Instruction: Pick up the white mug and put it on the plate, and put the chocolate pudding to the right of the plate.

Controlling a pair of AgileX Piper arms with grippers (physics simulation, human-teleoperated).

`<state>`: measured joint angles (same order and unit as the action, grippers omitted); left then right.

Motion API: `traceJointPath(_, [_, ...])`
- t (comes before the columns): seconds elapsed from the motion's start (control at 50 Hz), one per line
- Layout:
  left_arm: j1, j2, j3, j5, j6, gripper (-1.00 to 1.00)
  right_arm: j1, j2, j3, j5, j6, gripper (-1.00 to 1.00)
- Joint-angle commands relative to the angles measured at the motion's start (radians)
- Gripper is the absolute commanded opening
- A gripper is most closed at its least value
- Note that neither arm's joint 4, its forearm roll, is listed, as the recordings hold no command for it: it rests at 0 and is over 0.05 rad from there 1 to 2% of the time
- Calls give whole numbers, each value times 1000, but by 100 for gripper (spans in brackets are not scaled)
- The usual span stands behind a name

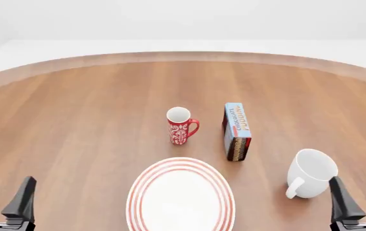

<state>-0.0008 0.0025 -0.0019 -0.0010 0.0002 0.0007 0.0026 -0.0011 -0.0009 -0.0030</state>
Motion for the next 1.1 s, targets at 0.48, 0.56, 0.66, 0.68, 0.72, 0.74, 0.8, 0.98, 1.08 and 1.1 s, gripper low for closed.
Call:
traceJointPath(0.48, [-17,15,-9,12,19,100,-1,6,-3,-4,1,100])
traceJointPath(0.56, [-31,17,-16,18,31,100,0,6,-3,-4,1,100])
traceJointPath(0.66, [-53,22,-38,34,56,100,0,7,-3,-4,1,100])
traceJointPath(0.68, [-54,7,-45,48,60,100,1,6,-3,-4,1,100])
traceJointPath(0.72, [-61,17,-57,48,66,100,0,6,-3,-3,2,100])
traceJointPath(0.74, [-66,18,-64,52,71,100,0,5,-3,-3,3,100])
traceJointPath(0.8, [-83,10,-85,81,87,100,0,6,-3,-3,2,100])
traceJointPath(0.98, [-131,81,-115,43,124,100,1,7,-3,-4,4,100])
traceJointPath(1.08, [-171,127,-129,15,149,100,1,8,-3,-4,4,100])
traceJointPath(1.1, [-180,137,-132,10,154,100,1,8,-3,-4,4,100])
